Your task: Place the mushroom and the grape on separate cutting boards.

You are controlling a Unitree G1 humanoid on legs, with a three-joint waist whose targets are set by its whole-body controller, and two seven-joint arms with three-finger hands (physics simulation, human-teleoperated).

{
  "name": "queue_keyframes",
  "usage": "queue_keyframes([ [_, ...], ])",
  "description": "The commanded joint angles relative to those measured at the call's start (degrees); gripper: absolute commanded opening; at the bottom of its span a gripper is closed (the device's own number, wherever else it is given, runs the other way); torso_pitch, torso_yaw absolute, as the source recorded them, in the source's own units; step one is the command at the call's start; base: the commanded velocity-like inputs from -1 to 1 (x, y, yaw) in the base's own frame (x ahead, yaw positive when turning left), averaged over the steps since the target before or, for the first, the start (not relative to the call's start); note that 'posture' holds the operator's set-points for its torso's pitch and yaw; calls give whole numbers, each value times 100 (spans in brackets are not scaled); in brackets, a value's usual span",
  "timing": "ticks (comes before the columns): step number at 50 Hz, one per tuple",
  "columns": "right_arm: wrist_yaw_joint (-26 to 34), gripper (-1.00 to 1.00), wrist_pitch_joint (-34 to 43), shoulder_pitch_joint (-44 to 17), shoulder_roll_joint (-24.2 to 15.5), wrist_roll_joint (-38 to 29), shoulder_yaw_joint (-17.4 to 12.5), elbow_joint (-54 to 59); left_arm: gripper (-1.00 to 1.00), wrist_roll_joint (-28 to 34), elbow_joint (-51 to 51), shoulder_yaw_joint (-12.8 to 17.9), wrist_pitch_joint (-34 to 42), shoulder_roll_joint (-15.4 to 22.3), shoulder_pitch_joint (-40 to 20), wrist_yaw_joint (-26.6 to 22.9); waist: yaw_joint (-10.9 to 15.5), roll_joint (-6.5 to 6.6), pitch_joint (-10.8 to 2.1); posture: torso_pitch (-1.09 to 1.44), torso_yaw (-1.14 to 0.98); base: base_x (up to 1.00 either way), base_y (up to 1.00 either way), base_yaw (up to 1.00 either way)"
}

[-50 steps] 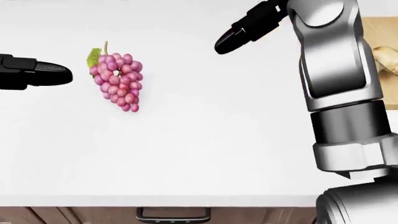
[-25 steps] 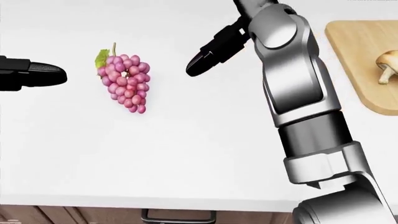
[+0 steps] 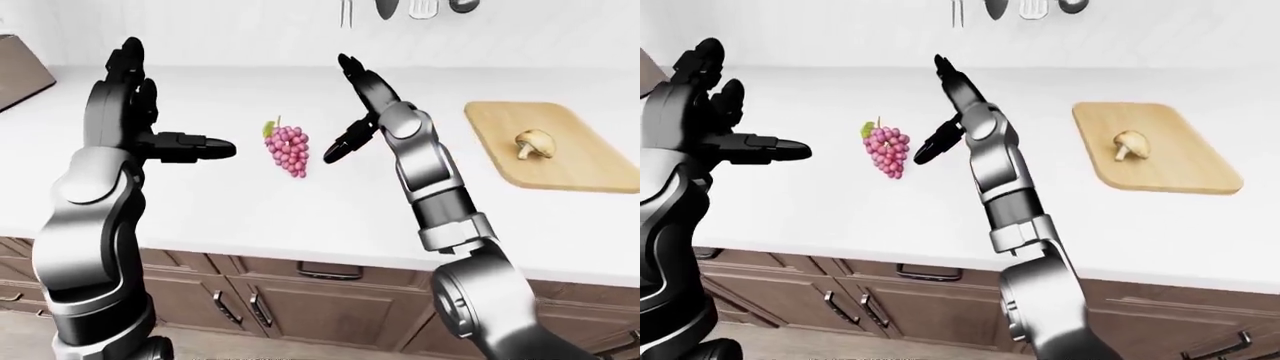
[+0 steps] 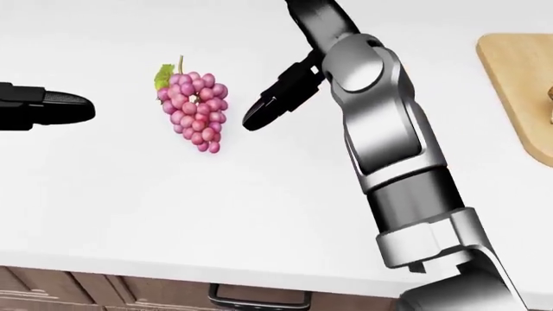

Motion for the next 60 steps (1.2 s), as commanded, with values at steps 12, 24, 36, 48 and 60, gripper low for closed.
queue_keyframes([
  [12,-170,100,-346,-279,-59,81,-26,15,100,58,-185,44,-120,114,-259,-18,568,97,-215,0,33,0,0,0],
  [24,-324,100,-557,-240,-66,93,-40,319,100,141,-187,55,-223,97,-164,-37,1044,150,-263,0,38,0,0,0],
  [36,-12,100,67,286,-136,-40,-31,-818,100,224,-198,63,-232,77,-122,-86,1309,131,-285,0,38,0,0,0],
  [48,128,100,277,520,-129,-119,-13,-1193,100,320,-62,-4,-355,17,-145,-72,1430,98,-325,0,38,0,0,0],
  [60,185,100,287,712,-157,-156,-37,-1298,100,376,-77,-26,-266,42,-220,-128,1500,79,-335,0,38,0,0,0],
])
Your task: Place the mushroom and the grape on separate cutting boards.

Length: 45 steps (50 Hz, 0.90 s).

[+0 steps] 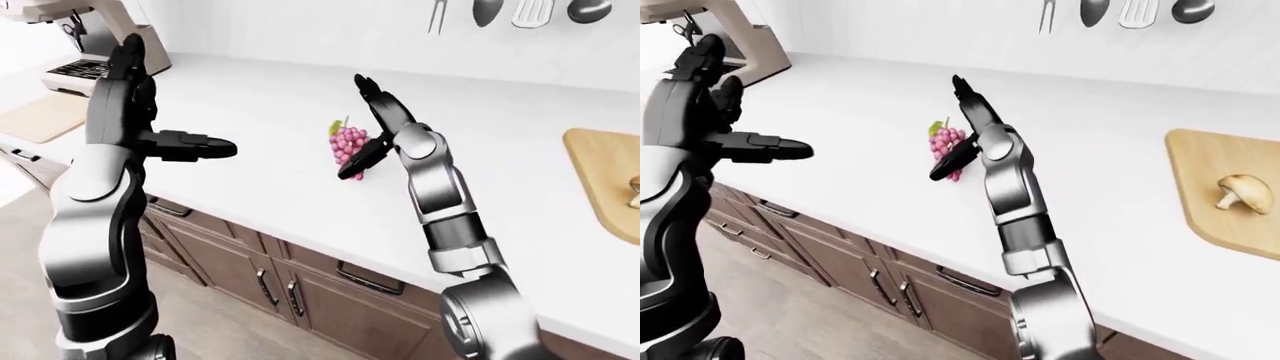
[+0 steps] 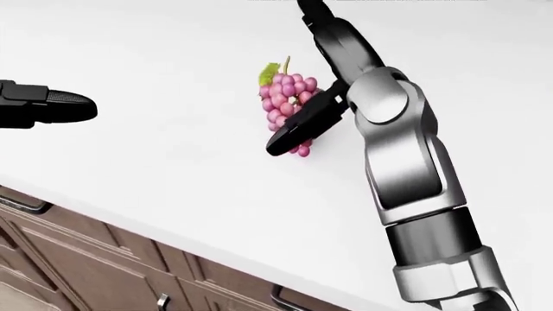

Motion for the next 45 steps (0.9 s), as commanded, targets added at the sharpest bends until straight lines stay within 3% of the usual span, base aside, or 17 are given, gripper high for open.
queue_keyframes([
  [1,-87,100,-195,-174,-20,-2,-26,-172,100,49,-137,45,-158,73,-159,21,7,10,-154,0,38,0,0,0],
  [16,-148,100,-306,-44,6,-3,-2,-77,100,54,-227,117,-127,83,-65,-27,51,2,-168,0,38,0,0,0],
  [20,120,100,337,652,155,-266,147,-1421,100,84,-131,67,-200,51,-77,1,86,-21,-163,0,38,0,0,0],
  [29,440,100,738,1201,232,-662,214,-2366,100,144,-77,24,-224,14,-130,9,110,-76,-190,0,38,0,0,0],
  [35,290,100,354,1017,127,-813,136,-1812,100,147,-116,50,-195,23,-129,-10,106,-50,-180,0,38,0,0,0],
  [42,-270,100,-756,-86,-197,-743,-26,426,100,138,-221,77,-86,83,-145,-54,69,11,-177,0,38,0,0,0],
  [44,-335,83,-915,-236,-252,-787,-12,726,100,132,-254,87,-60,99,-146,-71,67,30,-173,0,38,0,0,0],
  [45,-357,60,-969,-279,-260,-797,-16,824,100,132,-244,88,-54,107,-156,-75,65,36,-172,0,38,0,0,0],
])
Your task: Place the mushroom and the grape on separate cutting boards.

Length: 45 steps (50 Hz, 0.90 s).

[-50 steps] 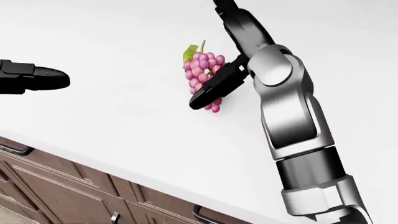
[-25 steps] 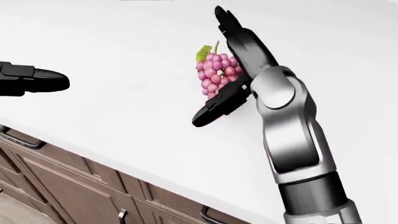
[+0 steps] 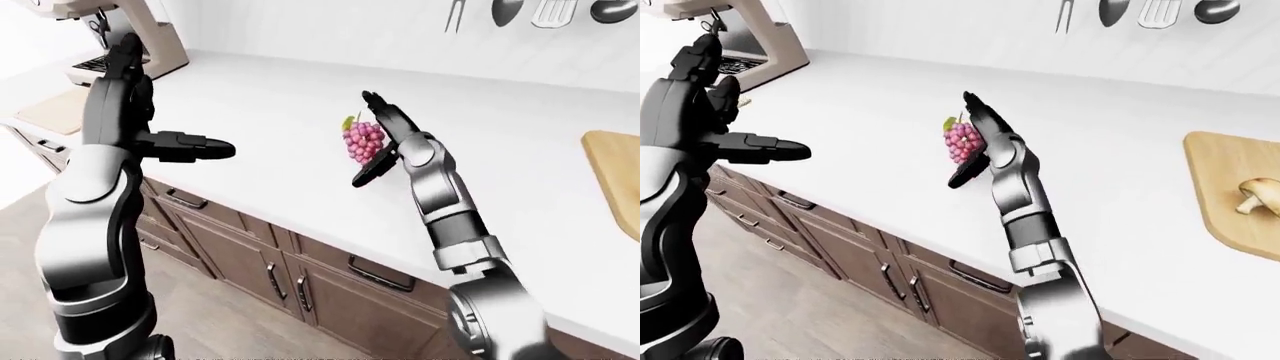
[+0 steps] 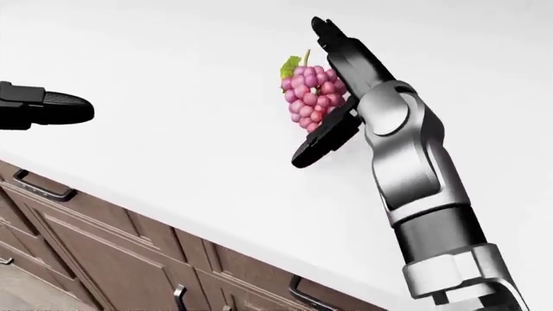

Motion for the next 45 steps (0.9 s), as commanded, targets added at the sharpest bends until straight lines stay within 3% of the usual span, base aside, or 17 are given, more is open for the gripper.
queue_keyframes([
  [1,-159,49,-287,-258,-35,-75,-20,-162,100,26,-138,66,-134,96,-191,16,3,18,-143,0,38,0,0,0],
  [2,-145,26,-289,-279,-40,-87,-19,-149,100,26,-136,61,-111,106,-224,14,3,22,-140,0,38,0,0,0],
  [4,-96,0,-270,-262,-49,-135,-10,-215,100,26,-149,66,-101,113,-229,12,4,26,-136,0,38,0,0,0],
  [18,272,-100,137,99,36,-445,8,-1242,100,2,-251,130,-47,173,-210,10,46,6,-155,0,38,0,0,0],
  [31,610,-100,740,389,125,-572,-20,-2563,100,15,-182,95,-148,134,-156,55,76,-74,-150,0,38,0,0,0],
  [45,1391,-100,2048,640,137,-818,-8,-4788,100,65,-109,62,-154,117,-230,28,98,-111,-95,0,38,0,0,0],
])
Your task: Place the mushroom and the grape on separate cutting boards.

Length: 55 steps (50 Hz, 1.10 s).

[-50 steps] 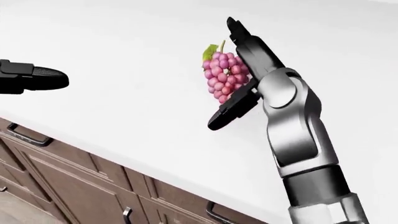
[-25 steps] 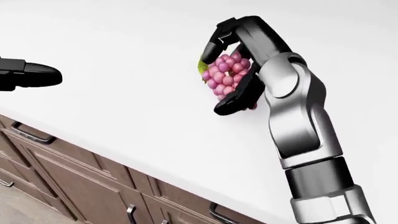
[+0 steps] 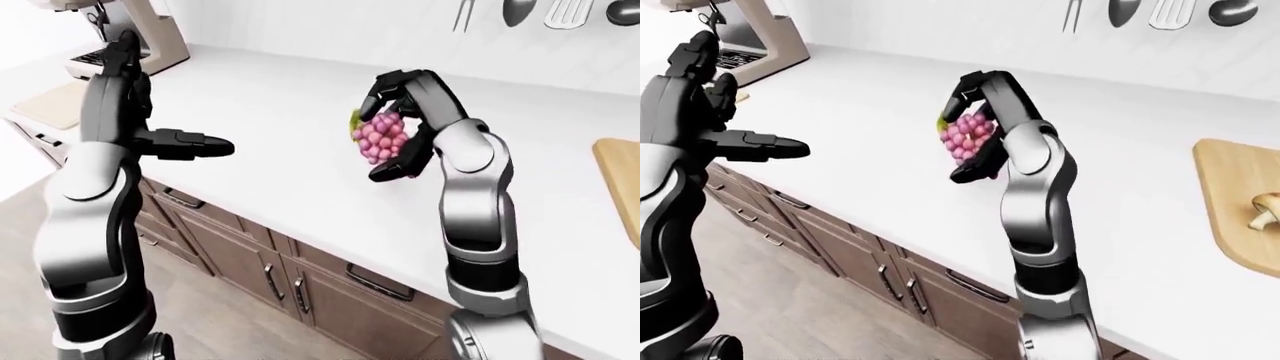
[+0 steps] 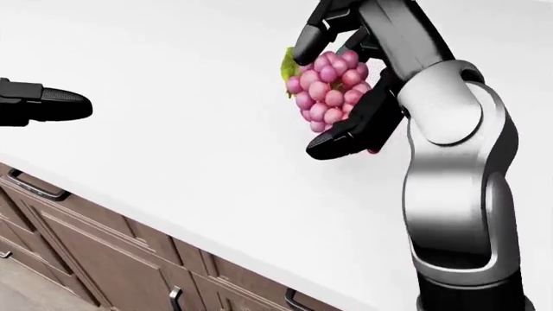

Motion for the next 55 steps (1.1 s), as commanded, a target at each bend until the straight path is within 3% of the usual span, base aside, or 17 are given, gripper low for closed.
queue_keyframes([
  [1,58,-100,112,-218,1,-107,-2,-538,100,30,-129,66,-152,85,-191,27,5,10,-168,0,38,0,0,0],
  [9,284,-100,751,-161,22,-171,-86,-1447,100,60,-97,26,-190,57,-205,15,13,38,-149,0,38,0,0,0],
  [13,-180,-100,1369,-146,110,223,-406,-1911,100,67,-193,38,-142,36,-174,6,14,43,-147,0,38,0,0,0],
  [17,-397,-100,1926,-139,-170,515,-459,-2449,100,-34,-256,106,-67,-67,-170,61,29,41,-128,0,38,0,0,0],
  [20,-777,-100,2276,-114,-144,948,-537,-2613,100,-13,-340,49,-140,-65,-97,32,40,47,-115,0,38,0,0,0],
  [21,-1006,-100,2436,-170,-21,1154,-740,-2773,100,28,-486,10,-36,-26,-18,7,39,46,-114,0,38,0,0,0],
  [24,-1408,-100,2728,-100,-96,1550,-756,-3067,100,4,-725,68,120,-58,30,8,31,52,-102,0,36,0,0,0],
  [27,-1928,-100,2766,-161,14,2256,-1054,-3295,100,-66,-839,119,183,-96,62,43,0,57,-93,0,35,0,0,0],
  [28,-2084,-100,2622,-120,-88,2450,-1016,-3269,100,-76,-833,123,185,-95,66,59,-10,63,-86,0,34,0,0,0],
  [29,-2320,-100,2663,-217,104,2811,-1268,-3316,100,-97,-841,128,199,-91,61,64,-20,66,-78,0,34,0,0,0],
  [31,-2773,-100,2482,-36,-65,3151,-1168,-3336,100,-111,-849,123,202,-71,63,87,-49,81,-79,0,33,0,0,0],
  [33,-2921,-100,2522,-59,-175,3642,-1241,-3468,100,-140,-854,134,238,-59,40,94,-72,80,-75,0,32,0,0,0],
  [34,-2999,-100,2576,-14,-372,3714,-1125,-3487,100,-145,-873,134,264,-36,17,95,-90,75,-79,0,31,0,0,0],
  [35,-3134,-100,2774,-79,-280,3905,-1241,-3572,100,-137,-863,121,260,-32,13,112,-105,65,-79,0,31,0,0,0],
  [38,-3355,-100,2724,-48,-420,4283,-1220,-3672,100,-135,-854,97,254,-43,20,121,-159,59,-62,0,29,0,0,0],
  [45,-3781,-100,2631,212,-734,4554,-1177,-3692,100,-112,-785,55,235,-60,-39,167,-289,24,-41,0,26,0,0,0],
  [55,-3999,-100,2584,450,-753,4784,-1161,-3842,100,-147,-938,138,292,-59,86,126,-530,-23,-24,0,21,0,0,0],
])
